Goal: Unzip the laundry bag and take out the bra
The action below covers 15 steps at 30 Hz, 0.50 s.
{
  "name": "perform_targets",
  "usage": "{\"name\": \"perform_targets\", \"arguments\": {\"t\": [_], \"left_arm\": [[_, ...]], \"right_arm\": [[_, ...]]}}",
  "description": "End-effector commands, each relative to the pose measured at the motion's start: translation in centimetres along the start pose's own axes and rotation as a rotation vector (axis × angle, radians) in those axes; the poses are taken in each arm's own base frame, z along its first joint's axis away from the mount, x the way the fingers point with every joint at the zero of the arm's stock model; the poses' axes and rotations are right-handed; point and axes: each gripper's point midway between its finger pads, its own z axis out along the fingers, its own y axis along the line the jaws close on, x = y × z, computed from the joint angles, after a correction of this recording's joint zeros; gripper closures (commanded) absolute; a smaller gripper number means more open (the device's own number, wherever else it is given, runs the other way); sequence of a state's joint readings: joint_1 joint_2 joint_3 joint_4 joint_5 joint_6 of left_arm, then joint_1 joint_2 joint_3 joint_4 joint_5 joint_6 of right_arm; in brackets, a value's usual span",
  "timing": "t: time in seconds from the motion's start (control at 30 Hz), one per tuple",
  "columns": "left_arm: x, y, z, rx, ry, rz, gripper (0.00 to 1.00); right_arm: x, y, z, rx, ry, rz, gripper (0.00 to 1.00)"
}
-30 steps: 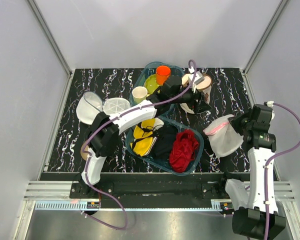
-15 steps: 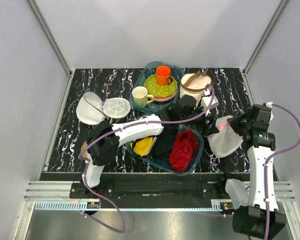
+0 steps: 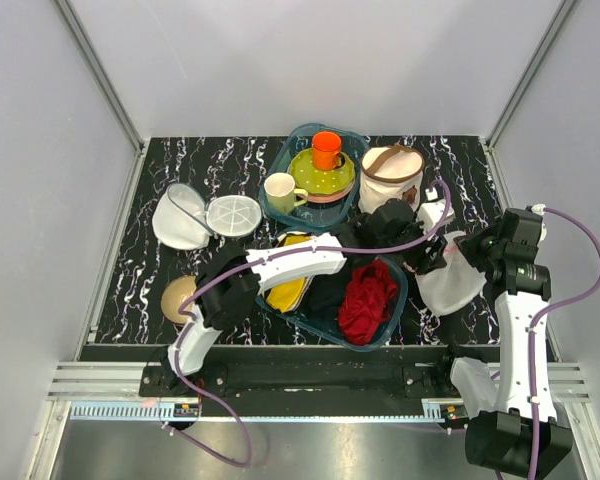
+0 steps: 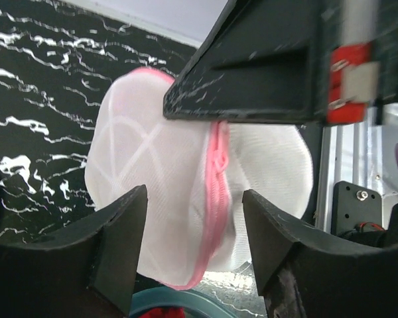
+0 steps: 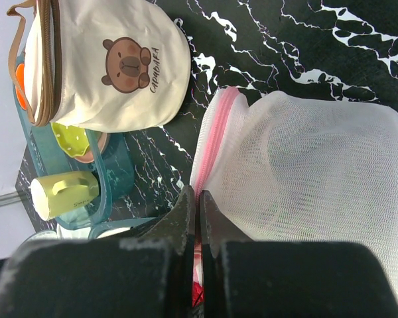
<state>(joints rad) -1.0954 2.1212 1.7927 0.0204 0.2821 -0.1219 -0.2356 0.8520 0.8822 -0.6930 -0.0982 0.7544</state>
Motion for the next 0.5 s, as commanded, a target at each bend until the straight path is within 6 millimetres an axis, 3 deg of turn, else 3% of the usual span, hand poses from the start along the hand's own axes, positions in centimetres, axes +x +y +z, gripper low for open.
{"name": "perform_targets", "arguments": {"t": [0.0,0.13,0.17,0.2,0.3,0.47], "left_arm": [[-1.8,-0.1,0.4,0.011,-0.047,0.007,0.4],[-1.6,0.6,0.7,-0.027,-0.049,-0.02,1.0],[-1.8,0.6,0.6,-0.022,-0.055,-0.02,1.0],[-1.6,0.8,0.6,-0.02,-0.054,-0.022,1.0],[-2.1,0.9,0.2,0.0,-0.084,-0.006,1.0],[-2.5,1.0,-0.1,0.035,-0.097,0.008,1.0]], "right_arm": [[-1.1,1.5,-0.6,-0.048,-0.029,0.001,1.0],[-1.2,1.8,-0.8,-0.055,-0.028,-0.012,1.0],[-1.2,2.0,-0.8,-0.063,-0.023,-0.021,1.0],[-1.4,2.3,-1.0,-0.073,-0.025,-0.041,0.93],[-2.0,2.7,-1.7,-0.081,-0.047,-0.072,0.62],[-2.4,4.2,-3.1,-0.132,-0.04,-0.125,0.6]]}}
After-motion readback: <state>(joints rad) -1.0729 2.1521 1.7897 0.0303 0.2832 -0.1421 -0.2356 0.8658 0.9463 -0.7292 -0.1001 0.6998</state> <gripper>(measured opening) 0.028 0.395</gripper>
